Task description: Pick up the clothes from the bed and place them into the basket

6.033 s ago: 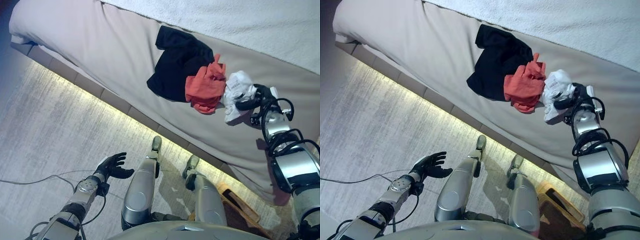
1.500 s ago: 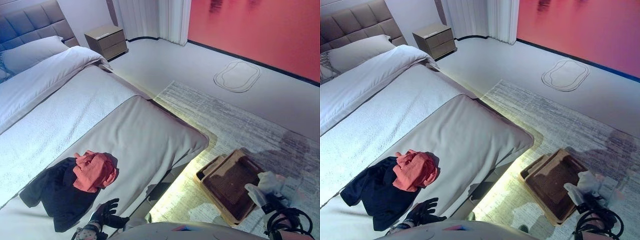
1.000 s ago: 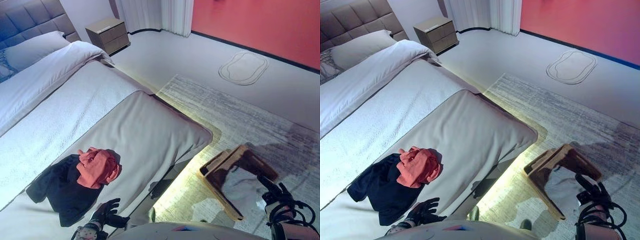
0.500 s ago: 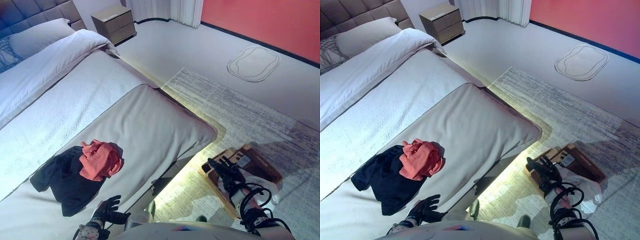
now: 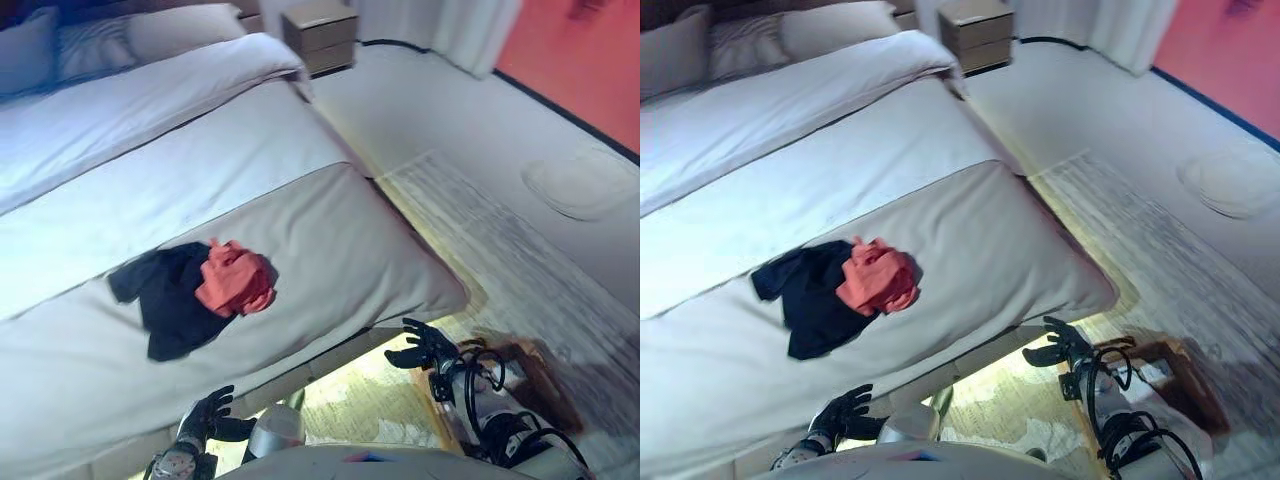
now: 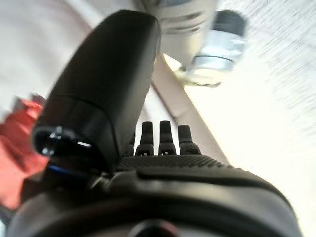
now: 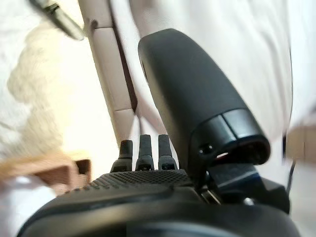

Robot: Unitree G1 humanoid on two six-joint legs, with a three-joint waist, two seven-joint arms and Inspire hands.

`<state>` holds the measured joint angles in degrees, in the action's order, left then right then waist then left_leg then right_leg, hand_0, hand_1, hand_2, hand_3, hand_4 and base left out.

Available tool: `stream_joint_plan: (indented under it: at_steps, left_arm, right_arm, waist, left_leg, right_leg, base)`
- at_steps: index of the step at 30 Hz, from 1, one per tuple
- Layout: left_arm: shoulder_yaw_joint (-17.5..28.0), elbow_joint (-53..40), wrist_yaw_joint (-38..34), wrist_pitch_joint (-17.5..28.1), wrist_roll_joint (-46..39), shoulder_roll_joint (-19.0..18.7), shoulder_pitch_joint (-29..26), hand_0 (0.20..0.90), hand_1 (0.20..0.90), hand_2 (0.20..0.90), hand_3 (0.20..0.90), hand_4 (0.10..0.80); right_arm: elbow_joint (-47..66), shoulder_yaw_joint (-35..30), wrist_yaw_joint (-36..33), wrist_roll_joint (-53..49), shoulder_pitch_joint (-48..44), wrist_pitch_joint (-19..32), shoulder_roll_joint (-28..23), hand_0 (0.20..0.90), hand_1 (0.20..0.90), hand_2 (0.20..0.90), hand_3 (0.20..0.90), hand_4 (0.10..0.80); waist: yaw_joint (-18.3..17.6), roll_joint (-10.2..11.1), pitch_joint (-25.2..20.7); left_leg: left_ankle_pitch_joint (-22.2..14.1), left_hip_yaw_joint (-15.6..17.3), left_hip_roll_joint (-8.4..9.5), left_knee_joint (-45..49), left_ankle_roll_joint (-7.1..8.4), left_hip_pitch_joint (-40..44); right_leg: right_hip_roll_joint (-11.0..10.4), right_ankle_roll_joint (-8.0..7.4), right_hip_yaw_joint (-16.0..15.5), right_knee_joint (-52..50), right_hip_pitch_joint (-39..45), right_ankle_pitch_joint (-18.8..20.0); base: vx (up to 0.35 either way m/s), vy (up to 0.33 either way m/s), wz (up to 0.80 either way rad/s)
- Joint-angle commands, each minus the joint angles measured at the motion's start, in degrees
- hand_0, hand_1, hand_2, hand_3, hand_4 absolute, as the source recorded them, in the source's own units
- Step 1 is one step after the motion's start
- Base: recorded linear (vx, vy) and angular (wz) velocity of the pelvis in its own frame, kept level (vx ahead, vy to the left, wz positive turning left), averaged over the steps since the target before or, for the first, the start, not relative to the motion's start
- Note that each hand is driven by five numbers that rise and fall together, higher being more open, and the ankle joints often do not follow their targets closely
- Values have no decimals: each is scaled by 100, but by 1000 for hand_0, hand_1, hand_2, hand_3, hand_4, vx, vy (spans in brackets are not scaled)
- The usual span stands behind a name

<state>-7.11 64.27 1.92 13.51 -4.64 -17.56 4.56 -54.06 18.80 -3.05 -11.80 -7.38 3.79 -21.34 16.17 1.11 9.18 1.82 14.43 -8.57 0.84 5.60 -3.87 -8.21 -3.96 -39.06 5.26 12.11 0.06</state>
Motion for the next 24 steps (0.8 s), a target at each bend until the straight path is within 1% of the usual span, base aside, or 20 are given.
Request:
stream_joint_plan:
  at_steps: [1,3,5,6,7,8,9,10,11,12,13,14,15,16,18,19,21,22,23,24]
  left_arm:
    - [-442,-3,80,-141,208,-97,-163,900,900,900,900,800]
    - [-437,18,19,-108,174,-42,-152,900,900,900,900,800]
    - [-432,-27,-12,-74,139,-49,-126,900,900,900,900,800]
    - [-436,-63,-33,-90,100,-74,-117,900,900,900,900,800]
    - [-430,-108,-23,-160,105,-142,-147,900,900,900,900,800]
    - [-434,-176,4,-192,172,-211,-194,900,900,900,900,800]
    - [-456,-237,23,-234,221,-258,-248,900,900,900,900,800]
    - [-521,-293,9,-272,219,-314,-297,900,900,900,900,800]
    - [-611,-359,-42,-339,133,-390,-358,900,900,900,900,800]
    - [-694,-401,-65,-401,63,-452,-416,900,900,900,900,800]
    - [-770,-430,-88,-445,-13,-507,-483,900,900,900,900,800]
    - [-832,-435,-111,-457,-86,-581,-582,900,900,900,900,800]
    - [-878,-427,-148,-435,-152,-627,-670,900,900,900,900,800]
    - [-913,-381,-195,-401,-251,-659,-756,900,900,900,900,800]
    - [-946,-420,-287,-445,-412,-730,-788,900,900,900,900,800]
    - [-942,-421,-330,-444,-362,-706,-792,900,900,900,900,800]
    - [-922,-374,-342,-377,-344,-704,-765,900,900,900,900,800]
    - [-920,-372,-342,-377,-343,-704,-771,900,900,900,900,800]
    - [-939,-330,-288,-295,-280,-761,-778,900,900,900,900,800]
    - [-942,-305,-290,-273,-292,-781,-786,900,900,900,900,800]
  right_arm:
    - [482,-180,-191,589,-367,347,-367,900,900,900,900,800]
    - [505,-165,-181,979,-383,343,-428,900,900,900,900,800]
    - [564,-136,-183,1343,-411,298,-494,900,900,900,900,800]
    - [556,-105,-216,1553,-441,287,-497,900,900,900,900,800]
    - [568,-72,-309,1885,-456,241,-511,900,900,900,900,800]
    - [614,-40,-329,2058,-473,225,-523,900,900,900,900,800]
    - [670,-32,-382,2161,-463,221,-522,900,900,900,900,800]
    - [729,2,-475,2317,-444,254,-513,900,900,900,900,800]
    - [766,62,-603,2357,-441,276,-508,900,900,900,900,800]
    - [803,103,-732,2404,-440,277,-533,900,900,900,900,800]
    - [851,162,-918,2468,-461,304,-583,900,900,900,900,800]
    - [890,212,-983,2553,-522,362,-669,900,900,900,900,800]
    - [904,273,-1047,2489,-595,408,-727,900,900,900,900,800]
    - [871,317,-1135,2535,-667,510,-732,900,900,900,900,800]
    - [678,363,-1226,2581,-900,658,-770,900,900,900,900,800]
    - [606,360,-1305,2573,-1033,673,-798,900,900,900,900,800]
    - [395,393,-1387,2575,-1342,731,-866,900,900,900,900,800]
    - [391,393,-1387,2574,-1349,733,-865,900,900,900,900,800]
    - [168,417,-1502,2418,-1744,761,-924,900,900,900,900,800]
    - [85,420,-1504,2409,-1898,778,-948,900,900,900,900,800]
  waist:
    - [-85,28,-207]
    - [-95,13,-232]
    - [-92,7,-291]
    - [-87,17,-327]
    - [-102,66,-375]
    - [-133,104,-395]
    - [-194,78,-381]
    - [-303,42,-351]
    - [-472,-44,-292]
    - [-573,-45,-243]
    - [-665,2,-175]
    - [-733,66,-96]
    - [-782,158,-34]
    - [-889,243,42]
    - [-813,312,144]
    - [-735,336,172]
    - [-554,405,265]
    - [-565,411,249]
    - [-369,466,396]
    - [-328,469,441]
  left_leg:
    - [332,391,-101,85,247,-95]
    - [323,380,7,-34,164,-28]
    - [271,392,124,-133,29,104]
    - [217,389,240,-190,-82,188]
    - [94,374,474,-235,-282,293]
    - [-9,331,670,-254,-437,397]
    - [-112,233,762,-252,-558,466]
    - [-231,125,826,-257,-678,533]
    - [-201,66,754,-283,-759,556]
    - [-195,-73,723,-296,-732,574]
    - [-189,-246,715,-277,-667,582]
    - [-195,-394,691,-212,-590,539]
    - [-238,-452,715,-182,-552,504]
    - [-345,-577,749,-125,-568,473]
    - [-329,-724,631,-6,-538,323]
    - [-264,-812,624,4,-521,198]
    - [-201,-914,596,87,-476,-12]
    - [-181,-923,600,88,-478,-46]
    - [-86,-1034,581,148,-435,-285]
    - [-56,-1089,580,165,-422,-364]
  right_leg:
    - [44,-61,-46,-598,-43,-280]
    - [-61,-128,9,-753,-18,-353]
    - [-153,-167,62,-916,18,-431]
    - [-233,-226,117,-1040,36,-432]
    - [-496,-383,239,-1433,14,-216]
    - [-810,-572,363,-1922,-118,165]
    - [-1120,-695,572,-2584,-363,452]
    - [-1329,-793,955,-3189,-784,617]
    - [-1174,-648,1321,-3478,-1269,691]
    - [-913,-570,1571,-3325,-1474,521]
    - [-660,-496,1731,-2813,-1531,382]
    - [-418,-429,1794,-2204,-1470,196]
    - [-346,-471,1874,-1730,-1548,326]
    - [-345,-542,2151,-1550,-1823,657]
    - [-215,-463,2203,-1355,-1672,369]
    - [-127,-412,2158,-1255,-1571,245]
    - [7,-326,2068,-1180,-1487,125]
    - [4,-324,2058,-1166,-1508,145]
    - [106,-260,1994,-1109,-1489,96]
    - [125,-244,1960,-1106,-1511,88]
  base:
    - [57,280,191]
    - [113,258,87]
    - [139,242,6]
    - [189,294,22]
    - [255,363,40]
    - [256,367,54]
    - [219,279,64]
    - [117,152,69]
    - [93,1,75]
    - [68,-156,106]
    - [85,-279,117]
    - [46,-327,130]
    - [37,-348,113]
    - [63,-315,90]
    - [59,-267,81]
    - [3,-199,86]
    - [-20,-174,66]
    - [-47,-223,52]
    - [-42,-158,39]
    - [-47,-204,27]
